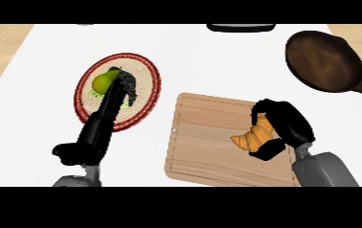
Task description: Pick the croissant from the cutting board and place it in the pan
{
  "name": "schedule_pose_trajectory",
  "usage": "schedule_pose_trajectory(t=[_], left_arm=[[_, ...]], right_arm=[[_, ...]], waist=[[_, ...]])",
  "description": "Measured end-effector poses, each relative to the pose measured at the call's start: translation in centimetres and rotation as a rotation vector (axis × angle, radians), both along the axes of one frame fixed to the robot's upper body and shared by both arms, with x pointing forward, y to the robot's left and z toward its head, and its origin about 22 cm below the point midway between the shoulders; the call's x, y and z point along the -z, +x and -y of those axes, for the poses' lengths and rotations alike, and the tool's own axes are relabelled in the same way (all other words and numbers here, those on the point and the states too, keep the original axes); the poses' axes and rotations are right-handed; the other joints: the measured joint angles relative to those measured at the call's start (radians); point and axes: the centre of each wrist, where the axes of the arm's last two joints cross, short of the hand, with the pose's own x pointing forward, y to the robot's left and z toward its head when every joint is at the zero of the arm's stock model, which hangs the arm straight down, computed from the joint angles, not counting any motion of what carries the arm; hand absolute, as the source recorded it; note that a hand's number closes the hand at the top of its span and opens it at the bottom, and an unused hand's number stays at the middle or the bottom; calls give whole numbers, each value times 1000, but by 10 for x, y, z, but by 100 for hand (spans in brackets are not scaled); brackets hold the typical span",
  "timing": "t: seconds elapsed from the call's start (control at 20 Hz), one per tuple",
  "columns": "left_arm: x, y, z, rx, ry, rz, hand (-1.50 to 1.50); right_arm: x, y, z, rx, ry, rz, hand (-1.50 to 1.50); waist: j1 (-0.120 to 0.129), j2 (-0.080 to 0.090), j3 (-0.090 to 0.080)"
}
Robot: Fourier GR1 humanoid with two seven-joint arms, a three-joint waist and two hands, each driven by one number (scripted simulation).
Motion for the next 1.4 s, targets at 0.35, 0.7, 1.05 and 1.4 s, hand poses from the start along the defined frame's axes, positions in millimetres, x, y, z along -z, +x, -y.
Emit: schedule_pose_trajectory(t=[0.35,0.7,1.05,1.4], left_arm=[[-2,0,-12,-11,1,0,0],[-3,-1,-10,-3,-3,8,0],[2,1,-2,4,-4,3,0],[-1,1,8,22,-3,14,0]], right_arm=[[-57,-19,38,-10,81,247,150],[-92,-23,63,111,266,354,150],[-89,3,98,257,412,356,150],[-77,48,141,373,405,459,150]], waist=[[-9,0,2],[0,2,2],[10,5,3],[26,10,4]])
